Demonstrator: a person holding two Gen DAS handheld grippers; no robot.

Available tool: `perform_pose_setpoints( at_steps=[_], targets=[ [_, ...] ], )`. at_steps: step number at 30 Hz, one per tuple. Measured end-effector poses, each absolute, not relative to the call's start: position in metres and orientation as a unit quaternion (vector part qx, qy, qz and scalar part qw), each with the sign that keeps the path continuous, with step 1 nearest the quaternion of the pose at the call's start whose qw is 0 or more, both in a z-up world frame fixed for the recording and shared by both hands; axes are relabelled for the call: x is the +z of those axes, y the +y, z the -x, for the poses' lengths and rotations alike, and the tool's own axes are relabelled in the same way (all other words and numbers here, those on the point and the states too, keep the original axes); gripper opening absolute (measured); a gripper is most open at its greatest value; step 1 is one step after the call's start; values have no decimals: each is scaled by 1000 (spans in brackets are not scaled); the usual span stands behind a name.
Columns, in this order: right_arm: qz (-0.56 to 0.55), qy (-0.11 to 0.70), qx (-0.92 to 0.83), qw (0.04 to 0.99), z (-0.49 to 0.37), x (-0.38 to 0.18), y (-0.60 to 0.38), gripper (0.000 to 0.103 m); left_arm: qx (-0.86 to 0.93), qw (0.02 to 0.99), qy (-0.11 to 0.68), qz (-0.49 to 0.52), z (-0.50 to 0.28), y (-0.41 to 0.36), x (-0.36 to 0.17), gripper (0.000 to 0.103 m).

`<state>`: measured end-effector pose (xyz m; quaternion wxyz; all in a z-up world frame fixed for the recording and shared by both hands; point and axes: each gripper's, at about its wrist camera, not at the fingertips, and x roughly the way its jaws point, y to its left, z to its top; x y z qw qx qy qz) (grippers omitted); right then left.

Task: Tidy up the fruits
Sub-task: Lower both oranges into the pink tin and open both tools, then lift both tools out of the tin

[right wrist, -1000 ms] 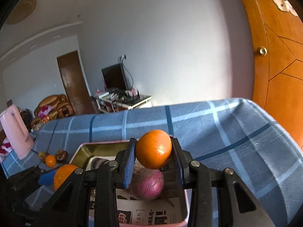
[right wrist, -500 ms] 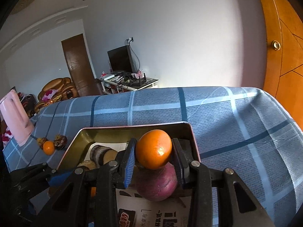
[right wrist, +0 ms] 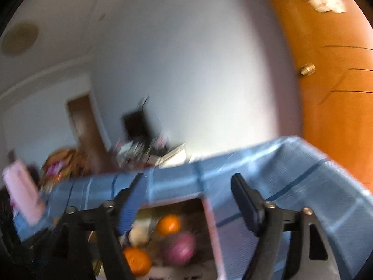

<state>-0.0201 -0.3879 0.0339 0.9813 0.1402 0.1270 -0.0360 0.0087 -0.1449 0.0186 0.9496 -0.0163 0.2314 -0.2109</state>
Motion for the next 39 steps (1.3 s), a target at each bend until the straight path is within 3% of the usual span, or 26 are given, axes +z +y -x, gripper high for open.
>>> perform_pose_setpoints(
  at_steps=[6,20,29,39],
  targets=[
    [-162,82,-126,975,41,38,-407,81,-128,974,186,24,-12,-108,32,89],
    [-116,48,-168,978,59,36,-389,91,-63,980,187,1,-11,-88,16,95],
    [-106,174,-177,963,36,15,-380,91,-51,981,186,-20,-7,-91,14,100],
    [-69,166,-160,970,52,15,-345,91,-69,980,186,-36,3,-97,16,103]
  ],
)
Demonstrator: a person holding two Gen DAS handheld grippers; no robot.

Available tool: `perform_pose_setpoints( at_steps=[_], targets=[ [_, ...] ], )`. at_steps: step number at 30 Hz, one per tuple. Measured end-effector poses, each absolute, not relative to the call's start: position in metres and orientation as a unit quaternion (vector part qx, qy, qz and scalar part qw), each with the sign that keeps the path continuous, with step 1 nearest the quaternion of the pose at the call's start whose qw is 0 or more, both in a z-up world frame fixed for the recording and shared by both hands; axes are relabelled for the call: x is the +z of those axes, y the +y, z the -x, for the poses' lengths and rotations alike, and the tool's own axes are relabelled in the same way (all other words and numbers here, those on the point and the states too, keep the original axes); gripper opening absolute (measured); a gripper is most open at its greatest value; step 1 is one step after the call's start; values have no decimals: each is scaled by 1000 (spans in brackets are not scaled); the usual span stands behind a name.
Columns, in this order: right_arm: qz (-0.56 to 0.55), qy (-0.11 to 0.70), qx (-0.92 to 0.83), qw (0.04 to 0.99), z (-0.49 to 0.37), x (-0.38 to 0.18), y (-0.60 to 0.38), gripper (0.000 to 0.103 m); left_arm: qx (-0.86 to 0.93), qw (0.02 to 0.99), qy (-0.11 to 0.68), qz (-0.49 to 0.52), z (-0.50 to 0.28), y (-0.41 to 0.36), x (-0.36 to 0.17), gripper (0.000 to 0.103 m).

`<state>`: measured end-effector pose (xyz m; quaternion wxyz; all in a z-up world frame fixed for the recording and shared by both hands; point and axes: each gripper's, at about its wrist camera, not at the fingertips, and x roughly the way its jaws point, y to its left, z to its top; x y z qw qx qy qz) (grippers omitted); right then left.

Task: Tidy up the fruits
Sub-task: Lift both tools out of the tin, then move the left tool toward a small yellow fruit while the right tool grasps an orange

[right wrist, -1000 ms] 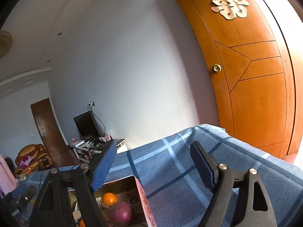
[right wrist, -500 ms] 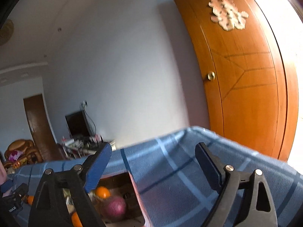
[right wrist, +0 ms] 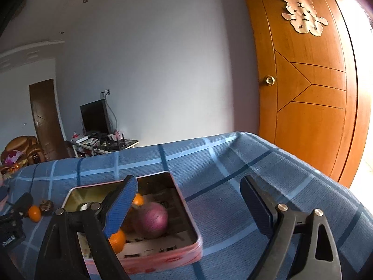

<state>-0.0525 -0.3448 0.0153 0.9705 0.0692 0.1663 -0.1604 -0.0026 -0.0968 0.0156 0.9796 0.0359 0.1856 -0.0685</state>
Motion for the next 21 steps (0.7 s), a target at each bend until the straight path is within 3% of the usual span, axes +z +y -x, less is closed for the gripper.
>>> perform_pose_setpoints(
  at_steps=[21],
  targets=[
    [-52,184,-112,975,52,13,-259,91,-33,974,225,-16,2,-4,9,103]
  ],
)
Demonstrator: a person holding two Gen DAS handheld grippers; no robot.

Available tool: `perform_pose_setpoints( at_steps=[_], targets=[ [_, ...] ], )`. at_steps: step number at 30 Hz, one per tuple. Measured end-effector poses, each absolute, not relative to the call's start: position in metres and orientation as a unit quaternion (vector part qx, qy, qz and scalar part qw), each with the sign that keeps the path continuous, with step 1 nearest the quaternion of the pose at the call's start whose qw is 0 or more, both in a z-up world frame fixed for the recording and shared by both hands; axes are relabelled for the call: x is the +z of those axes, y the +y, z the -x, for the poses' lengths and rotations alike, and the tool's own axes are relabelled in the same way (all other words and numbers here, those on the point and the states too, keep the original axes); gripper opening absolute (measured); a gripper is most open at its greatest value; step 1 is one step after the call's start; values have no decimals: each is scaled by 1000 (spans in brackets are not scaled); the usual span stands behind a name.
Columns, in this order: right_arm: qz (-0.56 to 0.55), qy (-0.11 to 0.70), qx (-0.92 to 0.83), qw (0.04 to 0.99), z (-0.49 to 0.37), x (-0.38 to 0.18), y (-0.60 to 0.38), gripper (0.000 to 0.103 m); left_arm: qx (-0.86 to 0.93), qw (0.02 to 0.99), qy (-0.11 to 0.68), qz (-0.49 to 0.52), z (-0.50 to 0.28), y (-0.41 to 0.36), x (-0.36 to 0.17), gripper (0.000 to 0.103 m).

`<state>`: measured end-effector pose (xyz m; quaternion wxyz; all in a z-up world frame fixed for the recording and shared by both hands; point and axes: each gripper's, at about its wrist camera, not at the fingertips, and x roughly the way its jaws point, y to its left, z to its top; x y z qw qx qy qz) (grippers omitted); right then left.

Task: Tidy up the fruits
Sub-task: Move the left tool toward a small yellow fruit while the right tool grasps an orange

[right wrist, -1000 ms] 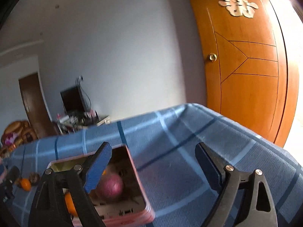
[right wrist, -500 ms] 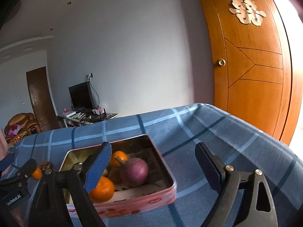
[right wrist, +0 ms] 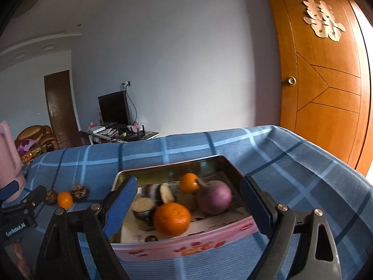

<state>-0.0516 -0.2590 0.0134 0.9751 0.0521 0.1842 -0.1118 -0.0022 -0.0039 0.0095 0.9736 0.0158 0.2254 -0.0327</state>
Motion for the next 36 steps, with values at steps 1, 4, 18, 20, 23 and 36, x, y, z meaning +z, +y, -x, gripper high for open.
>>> perform_pose_setpoints(
  at_steps=[1,4,18,20,23,36],
  targets=[
    [-52,186,-108,975,51,13,-255,91,-27,973,227,-14,2,4,9,103],
    [-53,191,-100,975,48,12,-242,91,-12,973,230,-12,-1,26,8,103],
    [-27,236,-15,971,12,6,-158,83,72,960,269,17,-30,125,1,103],
    [-21,256,2,967,3,2,-145,77,75,957,277,28,-32,139,-1,103],
    [-33,284,27,958,-11,-4,-133,70,84,954,284,38,-36,153,-3,103],
    [-66,422,132,895,-72,-45,-74,54,104,945,309,41,-42,174,-1,102]
  ],
)
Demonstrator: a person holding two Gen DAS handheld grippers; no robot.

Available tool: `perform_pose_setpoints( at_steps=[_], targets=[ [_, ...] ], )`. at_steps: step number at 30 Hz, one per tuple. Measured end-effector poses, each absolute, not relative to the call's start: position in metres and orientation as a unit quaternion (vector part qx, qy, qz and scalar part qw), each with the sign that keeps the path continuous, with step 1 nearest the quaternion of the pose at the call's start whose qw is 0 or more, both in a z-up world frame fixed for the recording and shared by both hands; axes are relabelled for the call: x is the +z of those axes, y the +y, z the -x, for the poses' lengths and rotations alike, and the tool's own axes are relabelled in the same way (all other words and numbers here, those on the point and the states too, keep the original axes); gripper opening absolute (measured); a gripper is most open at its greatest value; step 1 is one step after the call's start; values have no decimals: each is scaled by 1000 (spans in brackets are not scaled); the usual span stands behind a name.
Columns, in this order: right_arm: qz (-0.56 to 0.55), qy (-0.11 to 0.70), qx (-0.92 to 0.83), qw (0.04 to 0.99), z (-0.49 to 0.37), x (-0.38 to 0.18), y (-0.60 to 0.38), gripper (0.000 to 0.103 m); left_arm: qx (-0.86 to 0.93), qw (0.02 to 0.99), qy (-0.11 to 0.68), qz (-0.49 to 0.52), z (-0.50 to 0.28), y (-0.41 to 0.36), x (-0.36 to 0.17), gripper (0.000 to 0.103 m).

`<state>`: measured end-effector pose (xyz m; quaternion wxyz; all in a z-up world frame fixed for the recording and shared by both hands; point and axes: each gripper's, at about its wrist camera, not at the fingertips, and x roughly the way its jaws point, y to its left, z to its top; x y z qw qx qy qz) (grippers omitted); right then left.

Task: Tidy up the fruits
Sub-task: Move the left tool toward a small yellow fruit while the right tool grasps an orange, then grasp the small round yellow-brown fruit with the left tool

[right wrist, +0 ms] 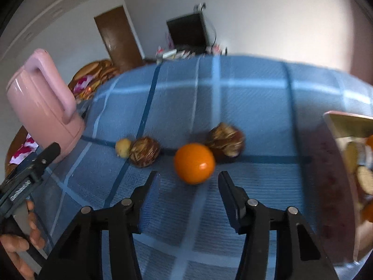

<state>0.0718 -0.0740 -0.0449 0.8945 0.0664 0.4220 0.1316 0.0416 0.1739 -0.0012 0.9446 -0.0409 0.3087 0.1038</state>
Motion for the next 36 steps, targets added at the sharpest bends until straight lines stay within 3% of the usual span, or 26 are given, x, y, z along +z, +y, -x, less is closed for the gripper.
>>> perform_pose_setpoints(
  at_steps=[7,8,9,16,22,26,32,36],
  targets=[
    [-63,429,128,892,-95,-48,-59,53,103,946,306,31,-41,172,1,102],
    [-58,431,129,891,-95,-47,-57,51,105,946,306,27,-41,172,0,102],
    [-55,431,129,891,-95,-47,-56,40,104,946,306,23,-42,171,-1,102],
    [-62,426,154,889,-80,-44,-64,40,77,948,308,18,-45,167,-4,100],
    [-53,347,153,924,-33,-19,-85,40,16,954,298,6,-45,154,-4,93],
    [-51,338,153,927,-18,-15,-100,40,-68,944,323,-18,-60,134,-9,86],
    [-72,348,148,923,-14,-18,-114,40,-126,917,364,-102,-87,102,-21,55],
    [-76,357,153,918,-19,-22,-112,40,-156,906,376,-114,-98,92,-27,49]
  ],
)
